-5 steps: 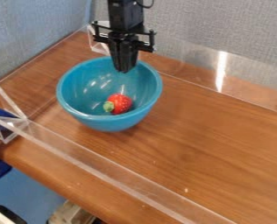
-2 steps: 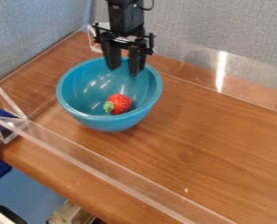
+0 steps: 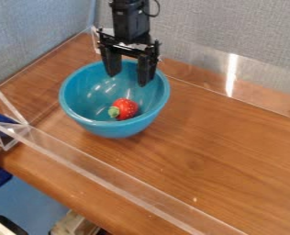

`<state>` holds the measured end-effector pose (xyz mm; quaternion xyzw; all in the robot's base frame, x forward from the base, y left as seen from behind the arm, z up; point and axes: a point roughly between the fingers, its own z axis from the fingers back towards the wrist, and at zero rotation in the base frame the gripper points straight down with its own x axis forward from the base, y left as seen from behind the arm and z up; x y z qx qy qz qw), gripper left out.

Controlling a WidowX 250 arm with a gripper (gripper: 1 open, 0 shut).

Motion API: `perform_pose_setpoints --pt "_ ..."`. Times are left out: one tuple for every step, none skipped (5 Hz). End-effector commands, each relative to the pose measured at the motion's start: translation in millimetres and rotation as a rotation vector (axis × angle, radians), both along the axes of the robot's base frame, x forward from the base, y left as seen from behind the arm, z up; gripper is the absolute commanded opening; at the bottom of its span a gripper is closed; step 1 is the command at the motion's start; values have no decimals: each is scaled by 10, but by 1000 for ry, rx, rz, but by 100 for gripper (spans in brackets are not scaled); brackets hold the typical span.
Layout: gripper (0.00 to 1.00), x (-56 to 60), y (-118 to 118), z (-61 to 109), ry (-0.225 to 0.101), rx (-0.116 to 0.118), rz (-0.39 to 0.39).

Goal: Remove the strawberry from inside the blue bowl and put it on the table

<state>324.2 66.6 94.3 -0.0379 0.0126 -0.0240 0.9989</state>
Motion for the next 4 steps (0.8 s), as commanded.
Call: perform_pose_setpoints --pt "100 30 4 23 -18 16 -5" --pt "100 37 12 -92 4 23 -4" --pt "100 43 13 -223 30 33 -4" --pt "100 50 12 -360 56 41 -4"
